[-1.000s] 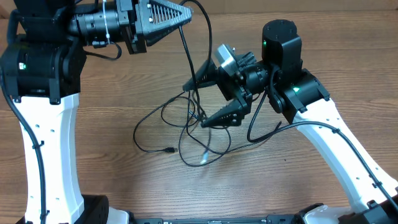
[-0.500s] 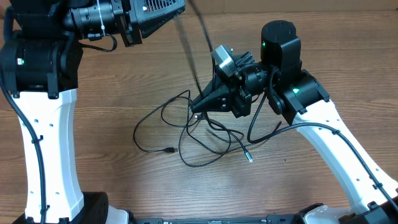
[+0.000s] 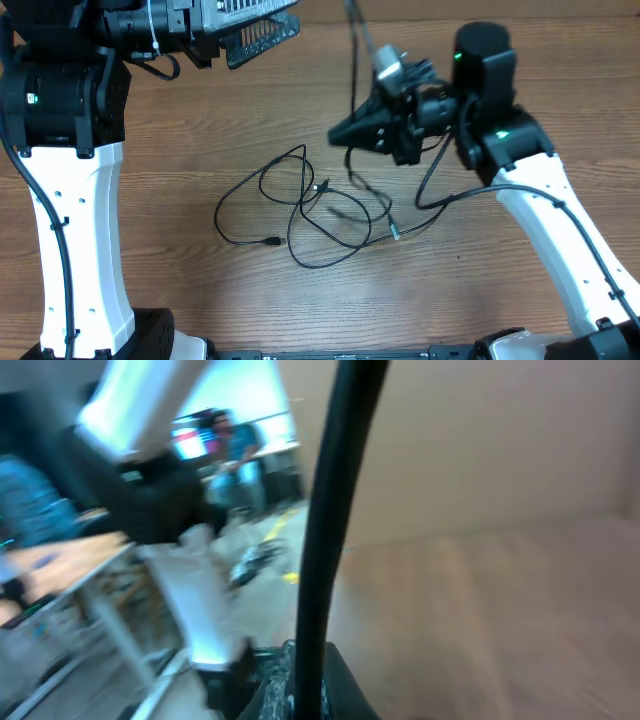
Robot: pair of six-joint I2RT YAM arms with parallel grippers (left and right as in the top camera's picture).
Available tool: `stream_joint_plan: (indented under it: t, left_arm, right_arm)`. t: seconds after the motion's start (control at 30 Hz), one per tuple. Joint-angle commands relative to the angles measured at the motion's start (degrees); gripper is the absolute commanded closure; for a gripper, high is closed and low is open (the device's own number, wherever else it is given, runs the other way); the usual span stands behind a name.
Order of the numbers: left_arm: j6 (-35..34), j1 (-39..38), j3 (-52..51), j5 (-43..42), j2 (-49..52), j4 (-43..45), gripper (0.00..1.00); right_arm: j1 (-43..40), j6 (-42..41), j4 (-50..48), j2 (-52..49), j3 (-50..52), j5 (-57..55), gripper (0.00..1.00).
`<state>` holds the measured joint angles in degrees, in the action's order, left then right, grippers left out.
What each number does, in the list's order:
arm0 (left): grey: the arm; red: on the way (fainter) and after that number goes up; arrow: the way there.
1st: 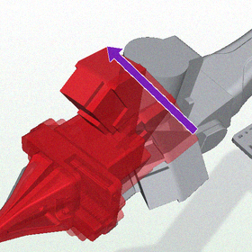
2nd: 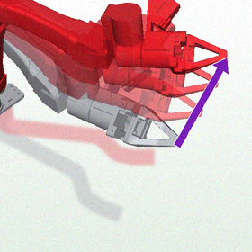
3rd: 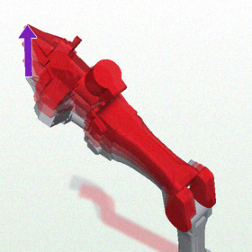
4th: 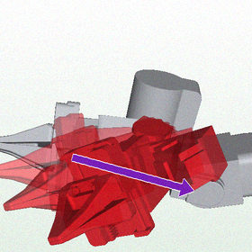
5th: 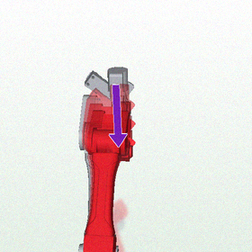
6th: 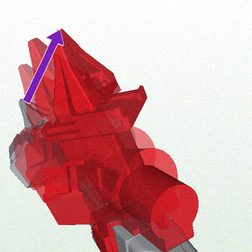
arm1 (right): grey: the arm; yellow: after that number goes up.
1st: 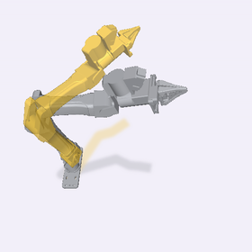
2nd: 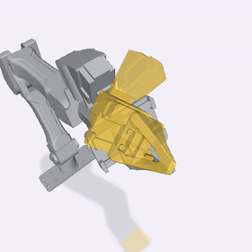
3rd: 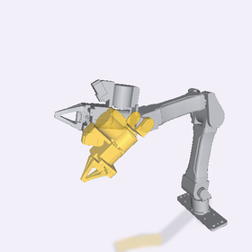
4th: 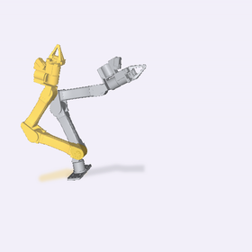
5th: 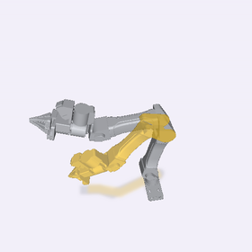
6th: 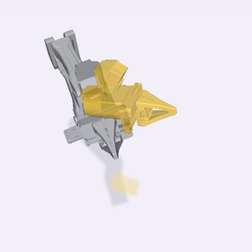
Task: Untangle cables
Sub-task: 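Pull one cable off to the right with the right gripper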
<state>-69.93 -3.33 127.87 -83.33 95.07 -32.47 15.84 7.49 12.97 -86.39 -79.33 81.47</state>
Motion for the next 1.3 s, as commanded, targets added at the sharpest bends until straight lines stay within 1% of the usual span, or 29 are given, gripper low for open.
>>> stream_joint_plan:
  t: [0.0,0.1,0.27,0.37,0.5,0.6,0.7,0.77,0.93,1.0,1.07,1.1,1.17,1.27]
  left_arm:
    - [1.6,0.3,0.7,-5.0,0.4,0.4,0.27]
    - [1.8,0.3,0.7,-7.1,0.4,0.4,0.27]
    - [3.1,-0.1,0.7,-7.3,0.1,0.7,0.29]
    - [3.7,-0.1,0.7,-7.3,-0.1,1.5,0.29]
    - [5.5,-0.1,0.7,-7.3,-0.3,1.5,0.29]
    - [6.1,-0.2,0.7,-7.3,-0.3,1.5,0.28]
    - [7.8,-0.2,0.7,-7.3,-0.3,1.4,0.28]
    - [8.1,-0.2,0.7,-7.3,-0.3,1.4,0.28]
    - [8.3,-1.5,0.7,-7.3,-0.3,1.4,0.28]
    - [8.9,-2.5,0.7,-7.3,-0.3,1.4,0.28]
    - [9.8,-3.6,0.7,-7.3,-0.3,1.4,0.28]
    - [10.0,-4.2,0.7,-7.3,-0.3,1.4,0.28]
    - [10.0,-5.5,0.7,-7.3,-0.3,1.4,0.27]
    - [10.0,-7.0,0.7,-7.3,-0.3,1.4,0.27]
  right_arm:
    - [-4.9,-0.2,1.8,1.5,0.1,-8.1,0.96]
    - [-9.6,-0.2,4.6,1.5,0.1,-14.6,0.96]
    - [-18.5,0.0,7.8,1.5,0.1,-24.6,0.96]
    - [-24.3,0.0,8.4,1.5,0.1,-29.8,0.96]
    - [-34.1,0.0,8.4,1.5,0.1,-36.3,0.96]
    - [-41.0,0.4,8.4,1.5,0.1,-38.4,0.96]
    - [-47.9,2.6,8.0,1.5,0.1,-40.3,0.96]
    - [-52.0,3.3,7.9,1.5,0.1,-45.3,0.96]
    - [-59.9,3.7,7.8,1.5,0.1,-63.8,0.96]
    - [-61.9,3.7,7.3,1.4,0.1,-67.8,0.96]
    - [-63.5,2.9,6.5,1.2,0.1,-72.1,0.9]
    - [-64.1,1.5,6.0,1.0,0.1,-75.6,0.79]
    - [-64.8,-2.3,5.3,0.2,0.1,-83.6,0.0]
    - [-65.0,-3.3,6.1,-1.0,0.1,-89.6,0.0]
